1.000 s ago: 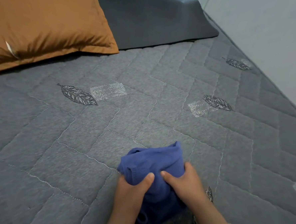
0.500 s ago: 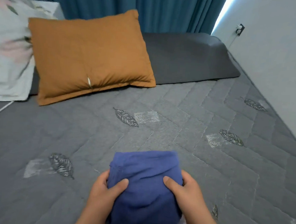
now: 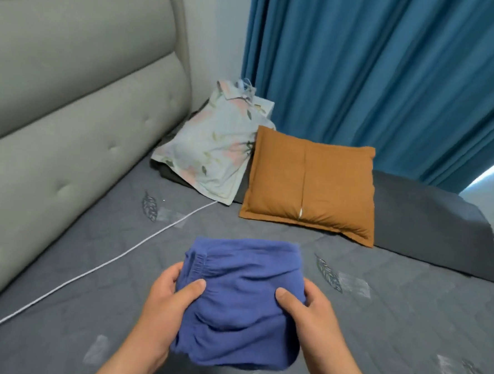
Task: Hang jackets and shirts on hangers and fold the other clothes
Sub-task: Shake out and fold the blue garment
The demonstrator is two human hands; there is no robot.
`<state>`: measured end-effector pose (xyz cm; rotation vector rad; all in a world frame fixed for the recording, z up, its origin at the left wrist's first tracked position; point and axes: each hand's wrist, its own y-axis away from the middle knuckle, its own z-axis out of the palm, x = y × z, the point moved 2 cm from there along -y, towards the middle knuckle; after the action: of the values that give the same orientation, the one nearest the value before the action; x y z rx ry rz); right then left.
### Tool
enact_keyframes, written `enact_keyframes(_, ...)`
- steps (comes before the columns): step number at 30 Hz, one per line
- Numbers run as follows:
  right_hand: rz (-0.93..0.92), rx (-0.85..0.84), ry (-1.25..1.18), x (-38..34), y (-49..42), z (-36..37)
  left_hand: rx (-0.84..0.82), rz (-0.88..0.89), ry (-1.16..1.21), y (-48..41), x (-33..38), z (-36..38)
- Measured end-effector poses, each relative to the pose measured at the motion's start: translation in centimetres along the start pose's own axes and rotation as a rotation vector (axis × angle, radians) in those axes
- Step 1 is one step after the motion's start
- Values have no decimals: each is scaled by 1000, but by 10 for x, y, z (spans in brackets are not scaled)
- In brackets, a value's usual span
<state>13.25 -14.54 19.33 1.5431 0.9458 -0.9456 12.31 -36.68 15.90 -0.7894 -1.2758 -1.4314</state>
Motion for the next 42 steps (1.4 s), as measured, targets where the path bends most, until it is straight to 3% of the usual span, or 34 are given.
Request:
enact_keyframes(6,-79,-216,62,-77,38,116,122,87,98,54,80,-117)
enact_keyframes(14,-198,-508,157,-128,55,221,465,218,114,103,124,-197)
enact_keyframes(28,-500,-1005,192,-168,148,277,1090,486,146,265,152,-192)
enact_keyframes(42,-846,-1401,-2,-266,324,321,1497,936,192,450,258,-199)
